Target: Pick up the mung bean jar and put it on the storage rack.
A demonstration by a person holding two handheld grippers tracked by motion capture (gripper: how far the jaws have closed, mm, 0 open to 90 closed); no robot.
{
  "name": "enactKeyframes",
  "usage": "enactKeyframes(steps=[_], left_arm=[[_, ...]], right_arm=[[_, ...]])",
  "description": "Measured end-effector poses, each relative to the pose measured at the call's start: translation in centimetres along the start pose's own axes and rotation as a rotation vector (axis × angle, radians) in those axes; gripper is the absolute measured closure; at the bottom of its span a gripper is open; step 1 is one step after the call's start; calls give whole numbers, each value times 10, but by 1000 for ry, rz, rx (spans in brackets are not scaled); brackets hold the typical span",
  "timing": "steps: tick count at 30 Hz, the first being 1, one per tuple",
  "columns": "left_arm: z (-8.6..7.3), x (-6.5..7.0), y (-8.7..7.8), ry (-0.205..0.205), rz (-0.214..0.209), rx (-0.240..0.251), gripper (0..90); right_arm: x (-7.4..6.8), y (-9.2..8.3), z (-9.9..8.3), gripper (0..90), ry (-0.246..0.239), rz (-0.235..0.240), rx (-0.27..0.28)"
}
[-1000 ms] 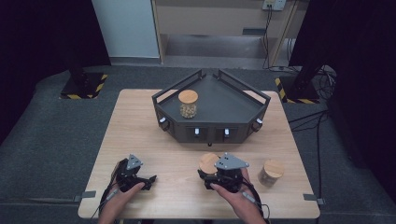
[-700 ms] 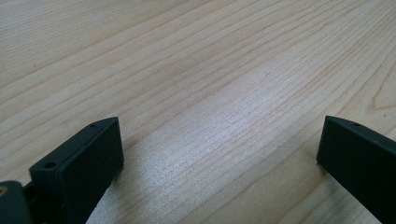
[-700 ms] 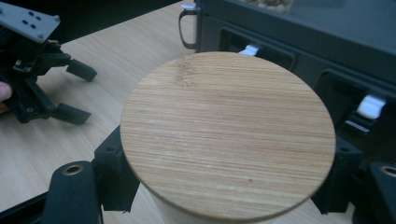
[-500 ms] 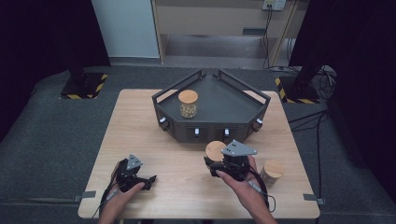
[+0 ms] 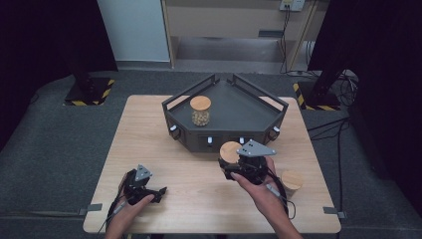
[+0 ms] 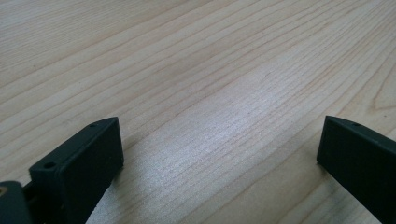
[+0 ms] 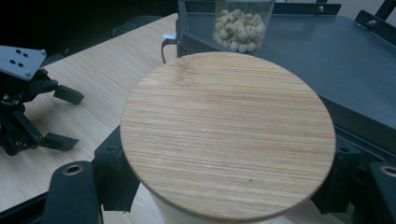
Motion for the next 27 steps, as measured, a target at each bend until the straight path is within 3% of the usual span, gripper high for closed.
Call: enactKeyframes(steps=[3, 27], left_arm=[[0, 0, 0, 0, 0, 0, 0], [0, 0, 0, 0, 0, 0, 0]], right_arm=[[4, 2, 3, 254, 23, 6, 6], [13, 15, 31, 254, -7, -34, 21]])
Point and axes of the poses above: each handheld gripper's, and its own axes: y roughly forward along the jaws, z roughly out of its top, x roughly to its right, the point moved 6 cm from there along y, roughly forward along the jaws, and after that the axes turned 15 degrees about x, right-handed, at the moved point
